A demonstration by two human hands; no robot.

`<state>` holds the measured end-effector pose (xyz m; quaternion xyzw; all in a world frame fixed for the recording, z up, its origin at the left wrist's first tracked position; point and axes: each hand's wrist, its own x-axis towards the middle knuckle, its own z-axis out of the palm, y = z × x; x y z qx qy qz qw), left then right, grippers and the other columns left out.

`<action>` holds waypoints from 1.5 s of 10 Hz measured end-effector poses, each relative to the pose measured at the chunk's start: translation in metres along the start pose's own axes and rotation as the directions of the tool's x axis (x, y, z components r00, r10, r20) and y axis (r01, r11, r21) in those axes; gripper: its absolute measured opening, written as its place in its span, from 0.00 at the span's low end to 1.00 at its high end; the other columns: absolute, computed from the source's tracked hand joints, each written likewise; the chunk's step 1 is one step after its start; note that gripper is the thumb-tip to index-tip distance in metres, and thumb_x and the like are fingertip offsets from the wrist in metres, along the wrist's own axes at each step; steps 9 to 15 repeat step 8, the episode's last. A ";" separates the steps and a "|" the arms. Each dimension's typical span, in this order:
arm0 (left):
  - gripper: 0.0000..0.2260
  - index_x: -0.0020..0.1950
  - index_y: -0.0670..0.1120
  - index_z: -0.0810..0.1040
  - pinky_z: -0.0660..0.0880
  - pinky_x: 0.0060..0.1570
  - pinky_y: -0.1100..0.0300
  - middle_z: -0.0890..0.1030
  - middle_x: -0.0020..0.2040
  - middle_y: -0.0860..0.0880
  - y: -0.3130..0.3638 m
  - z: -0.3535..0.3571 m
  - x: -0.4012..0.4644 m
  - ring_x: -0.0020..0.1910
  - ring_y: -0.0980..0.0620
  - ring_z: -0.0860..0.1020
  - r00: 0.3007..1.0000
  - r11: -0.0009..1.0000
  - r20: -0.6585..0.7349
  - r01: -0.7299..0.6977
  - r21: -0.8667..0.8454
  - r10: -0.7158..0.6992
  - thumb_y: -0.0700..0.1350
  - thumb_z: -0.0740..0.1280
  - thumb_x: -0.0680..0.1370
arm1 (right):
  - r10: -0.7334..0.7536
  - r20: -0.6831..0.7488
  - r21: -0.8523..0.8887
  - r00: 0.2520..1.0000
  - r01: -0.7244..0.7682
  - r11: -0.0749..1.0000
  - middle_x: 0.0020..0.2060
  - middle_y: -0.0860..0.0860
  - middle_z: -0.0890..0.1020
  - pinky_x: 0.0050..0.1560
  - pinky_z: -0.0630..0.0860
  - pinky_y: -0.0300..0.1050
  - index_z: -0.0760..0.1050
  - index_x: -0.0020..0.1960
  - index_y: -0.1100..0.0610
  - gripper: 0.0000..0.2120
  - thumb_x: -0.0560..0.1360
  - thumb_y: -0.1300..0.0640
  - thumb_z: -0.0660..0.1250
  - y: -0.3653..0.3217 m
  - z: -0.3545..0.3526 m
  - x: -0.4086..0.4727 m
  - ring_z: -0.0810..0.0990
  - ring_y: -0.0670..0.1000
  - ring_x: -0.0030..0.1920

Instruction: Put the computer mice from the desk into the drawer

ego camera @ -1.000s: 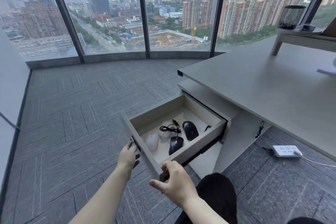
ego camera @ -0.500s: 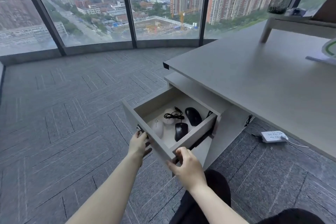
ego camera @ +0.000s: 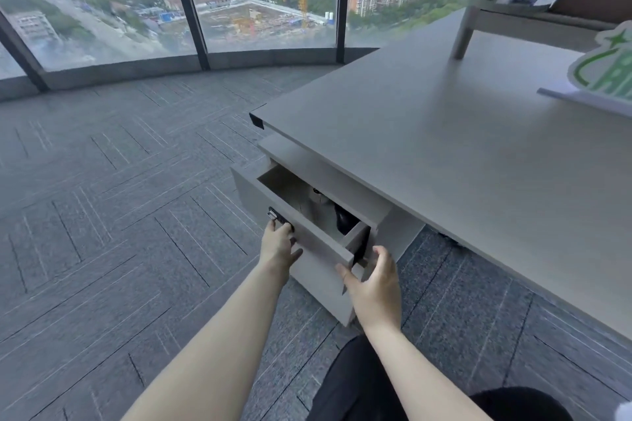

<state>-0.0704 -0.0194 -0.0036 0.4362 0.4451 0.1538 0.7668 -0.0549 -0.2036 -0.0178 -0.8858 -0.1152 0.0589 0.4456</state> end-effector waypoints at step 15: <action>0.15 0.62 0.50 0.73 0.70 0.64 0.47 0.74 0.69 0.49 0.009 0.052 0.030 0.67 0.44 0.73 0.990 0.995 0.106 0.094 -0.044 -0.088 0.54 0.57 0.81 | 0.132 0.008 0.199 0.991 -0.131 0.971 0.53 0.52 0.82 0.52 0.80 0.51 0.69 0.67 0.57 0.24 0.76 0.47 0.69 0.002 -0.011 0.062 0.83 0.55 0.56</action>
